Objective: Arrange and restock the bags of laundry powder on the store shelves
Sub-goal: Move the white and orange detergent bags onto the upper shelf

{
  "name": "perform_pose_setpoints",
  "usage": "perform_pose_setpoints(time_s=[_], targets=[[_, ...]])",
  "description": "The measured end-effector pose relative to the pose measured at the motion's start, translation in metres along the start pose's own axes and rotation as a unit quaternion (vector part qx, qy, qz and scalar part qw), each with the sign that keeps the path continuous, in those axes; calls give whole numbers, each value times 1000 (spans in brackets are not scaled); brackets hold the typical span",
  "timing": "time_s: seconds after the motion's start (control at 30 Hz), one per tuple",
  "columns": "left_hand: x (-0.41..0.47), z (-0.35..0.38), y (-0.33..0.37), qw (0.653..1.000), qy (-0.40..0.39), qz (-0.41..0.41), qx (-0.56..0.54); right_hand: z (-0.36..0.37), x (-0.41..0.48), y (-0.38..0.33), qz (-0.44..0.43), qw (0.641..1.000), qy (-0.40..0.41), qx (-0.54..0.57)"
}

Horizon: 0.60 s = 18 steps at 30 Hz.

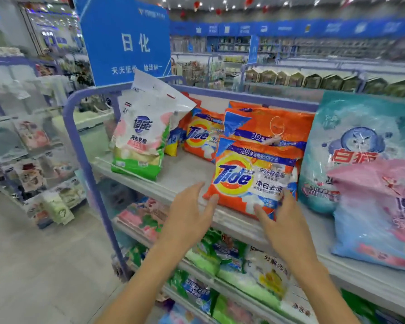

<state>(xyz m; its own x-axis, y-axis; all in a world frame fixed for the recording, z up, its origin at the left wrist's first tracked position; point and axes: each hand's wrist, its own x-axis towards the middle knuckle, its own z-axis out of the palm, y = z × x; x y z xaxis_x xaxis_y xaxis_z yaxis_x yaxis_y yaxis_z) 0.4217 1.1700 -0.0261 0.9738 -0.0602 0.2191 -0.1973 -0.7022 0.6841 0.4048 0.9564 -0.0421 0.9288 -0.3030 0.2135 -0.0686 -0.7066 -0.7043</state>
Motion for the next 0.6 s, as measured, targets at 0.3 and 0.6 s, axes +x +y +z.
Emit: perform_pose_setpoints(time_s=[0.3,0.6], targets=[[95,21,-11,983,-110,-14,-147,19,44,-6,127,975,-10,181],[140,13,-33,934,-281,-44,-216,27,52,-23,171,969,19,178]])
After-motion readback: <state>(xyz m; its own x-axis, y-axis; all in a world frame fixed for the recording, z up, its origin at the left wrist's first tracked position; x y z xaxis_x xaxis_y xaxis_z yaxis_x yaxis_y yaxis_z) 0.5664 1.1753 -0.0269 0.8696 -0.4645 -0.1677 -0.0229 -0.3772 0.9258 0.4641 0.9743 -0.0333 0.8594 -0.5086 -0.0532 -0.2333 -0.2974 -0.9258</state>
